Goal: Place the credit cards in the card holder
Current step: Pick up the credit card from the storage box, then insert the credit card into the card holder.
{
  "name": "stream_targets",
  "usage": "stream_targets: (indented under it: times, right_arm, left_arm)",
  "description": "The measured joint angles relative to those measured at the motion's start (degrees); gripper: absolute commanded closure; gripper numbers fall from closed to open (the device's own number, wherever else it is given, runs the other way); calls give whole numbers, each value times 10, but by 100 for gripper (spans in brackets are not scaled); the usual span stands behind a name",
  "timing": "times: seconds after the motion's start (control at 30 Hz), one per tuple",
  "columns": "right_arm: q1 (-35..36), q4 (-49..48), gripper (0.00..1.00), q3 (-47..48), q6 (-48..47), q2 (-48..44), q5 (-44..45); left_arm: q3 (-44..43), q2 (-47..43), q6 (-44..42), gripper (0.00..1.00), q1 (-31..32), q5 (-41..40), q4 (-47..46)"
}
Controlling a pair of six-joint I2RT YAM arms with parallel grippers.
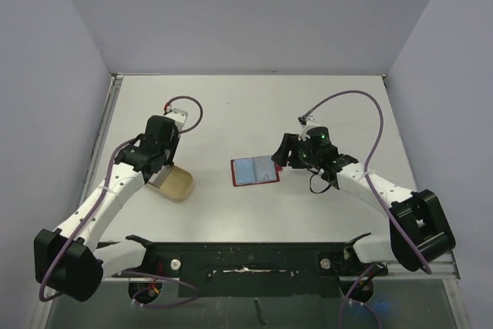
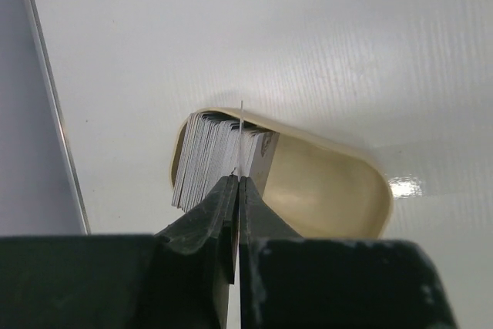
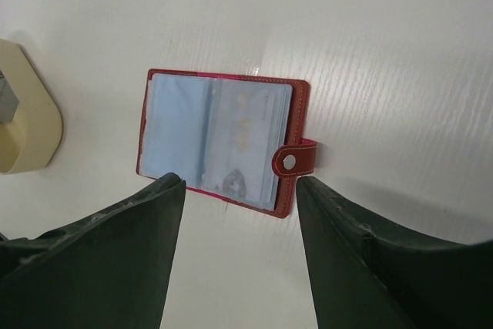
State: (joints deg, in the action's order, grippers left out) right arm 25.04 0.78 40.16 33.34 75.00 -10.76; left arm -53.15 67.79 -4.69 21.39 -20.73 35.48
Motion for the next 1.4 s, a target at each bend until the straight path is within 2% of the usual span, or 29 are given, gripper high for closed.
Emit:
stream_targets:
  times: [0.3, 0.47, 0.63, 0.77, 1.0, 1.3, 1.4]
  right_arm:
    - [-3, 17, 38, 54, -16, 96, 9]
    - [-3, 32, 38, 105, -36, 138, 27]
    - [-2, 48, 39, 140, -53, 185, 28]
    - [5, 65, 42, 140, -61, 200, 29]
    - [21, 69, 48, 140, -64, 224, 23]
    - [45, 57, 69, 113, -64, 226, 25]
    - [52, 44, 72, 94, -59, 216, 26]
  left_arm:
    - [-19, -75, 76, 100, -2, 117, -33]
    - [10, -95, 164, 100, -4, 242, -129]
    - [67, -84, 271, 100, -4, 355, -233]
    - [78, -33, 335, 100, -4, 418, -281]
    - [79, 26, 395, 100, -4, 483, -321]
    - [82, 62, 407, 100, -1, 502, -329]
    - [82, 83, 407, 100, 3, 503, -329]
